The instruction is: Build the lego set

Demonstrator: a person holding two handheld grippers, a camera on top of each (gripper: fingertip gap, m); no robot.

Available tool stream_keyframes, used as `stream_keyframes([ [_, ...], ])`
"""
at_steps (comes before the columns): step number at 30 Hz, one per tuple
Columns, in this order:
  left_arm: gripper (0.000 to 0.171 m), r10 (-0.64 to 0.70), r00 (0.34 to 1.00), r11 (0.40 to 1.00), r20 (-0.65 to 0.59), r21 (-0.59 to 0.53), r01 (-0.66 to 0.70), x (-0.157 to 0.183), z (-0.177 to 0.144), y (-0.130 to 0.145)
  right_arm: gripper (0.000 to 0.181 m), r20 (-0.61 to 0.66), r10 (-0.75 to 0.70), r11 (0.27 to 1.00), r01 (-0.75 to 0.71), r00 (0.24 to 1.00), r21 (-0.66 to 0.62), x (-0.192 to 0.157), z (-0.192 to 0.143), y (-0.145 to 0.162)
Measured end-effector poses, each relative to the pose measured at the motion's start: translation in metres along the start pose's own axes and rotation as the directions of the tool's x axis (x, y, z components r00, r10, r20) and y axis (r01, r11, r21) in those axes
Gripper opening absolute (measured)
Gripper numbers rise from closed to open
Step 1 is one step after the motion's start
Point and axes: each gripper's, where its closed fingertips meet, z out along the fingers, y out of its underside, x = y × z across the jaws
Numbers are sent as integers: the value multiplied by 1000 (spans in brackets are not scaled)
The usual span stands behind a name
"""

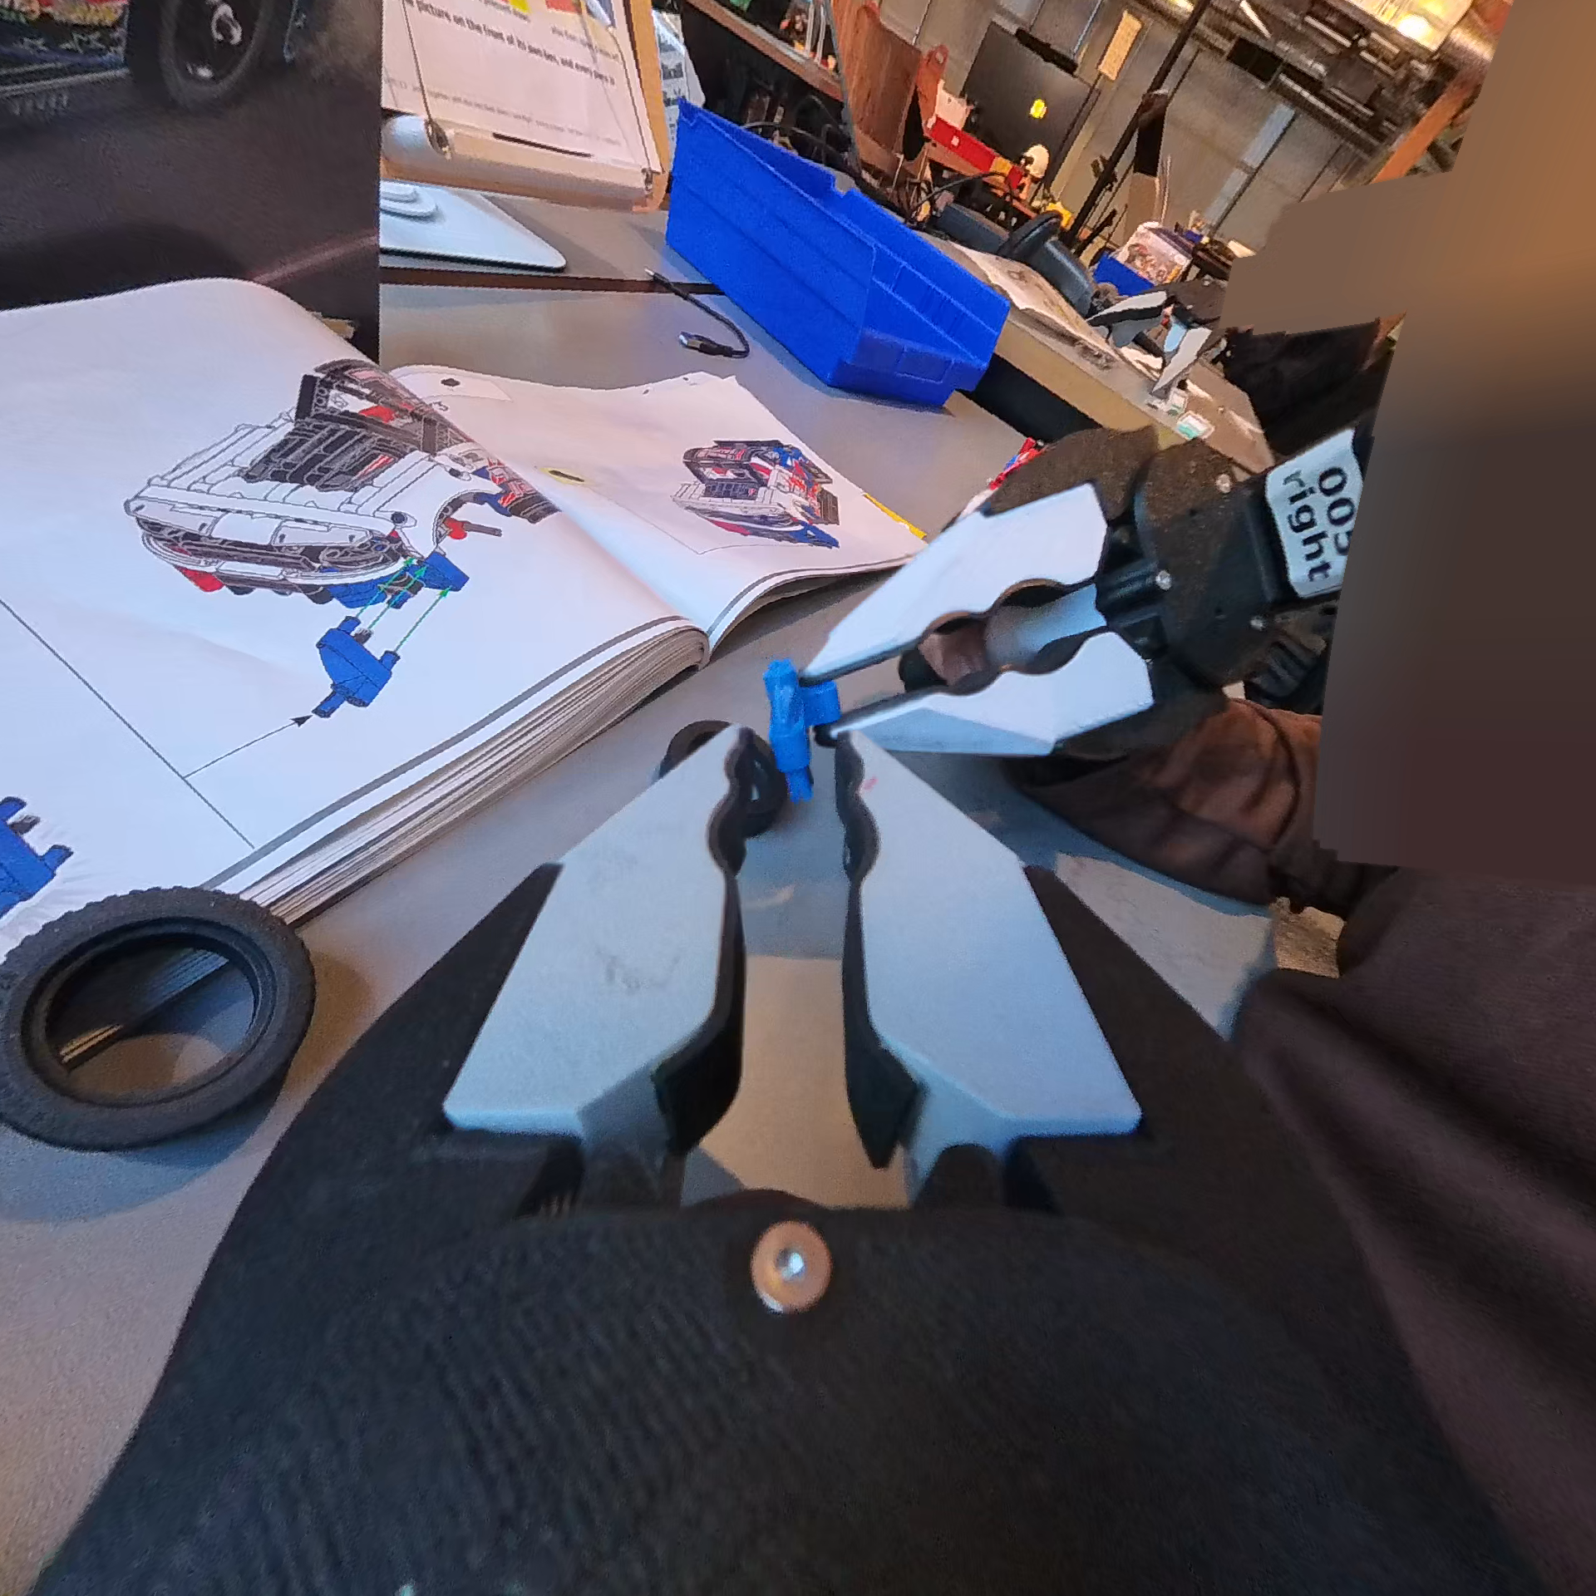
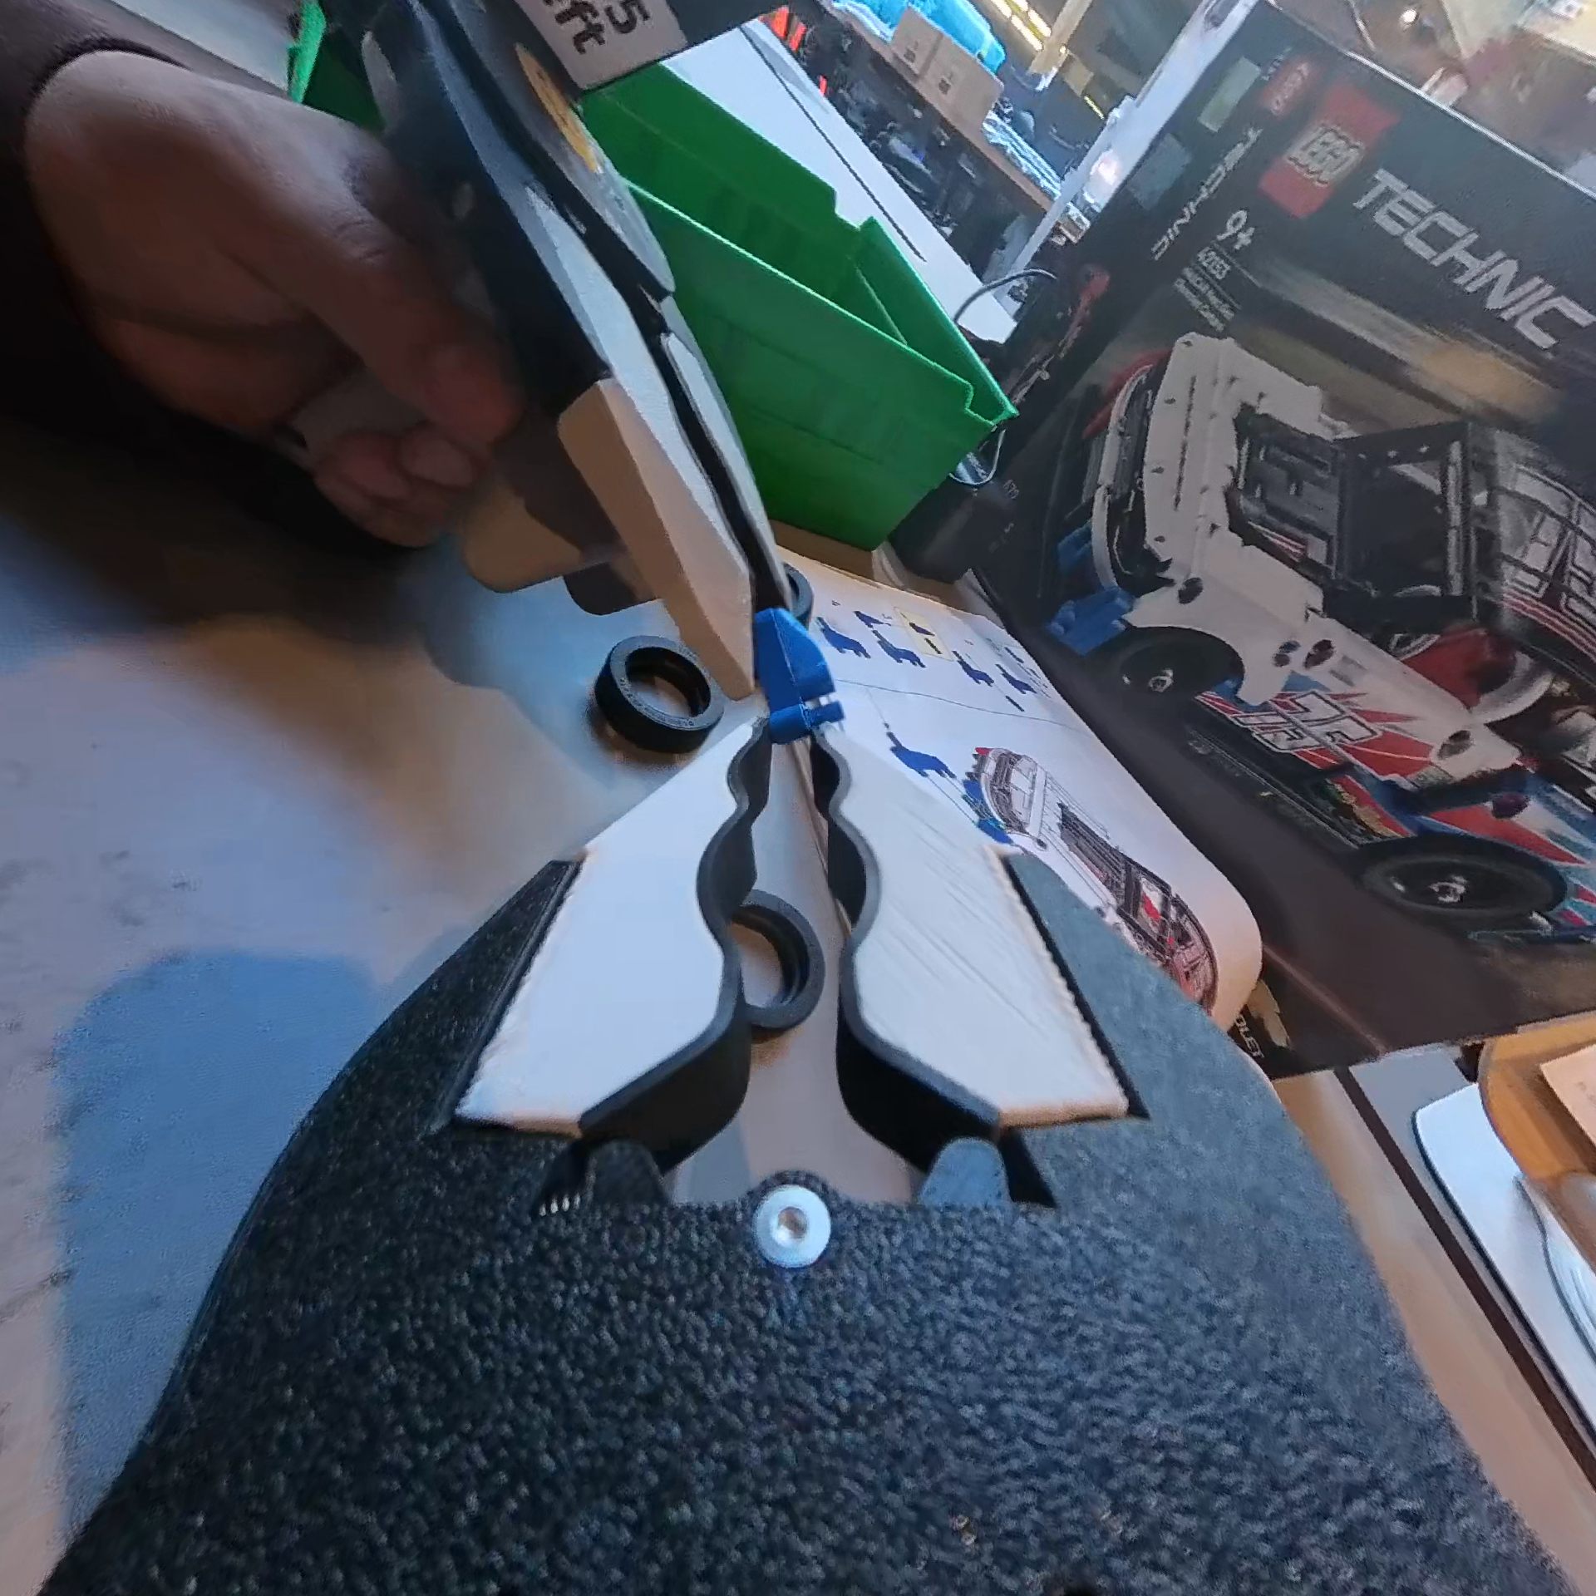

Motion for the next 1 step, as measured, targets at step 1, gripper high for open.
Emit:
stream_keyframes([
  [1,12,5,1000,1000,-5,3,-5,1,0,-1,9,4,-7,1000,7,1000,-2,-1,0,0],
])
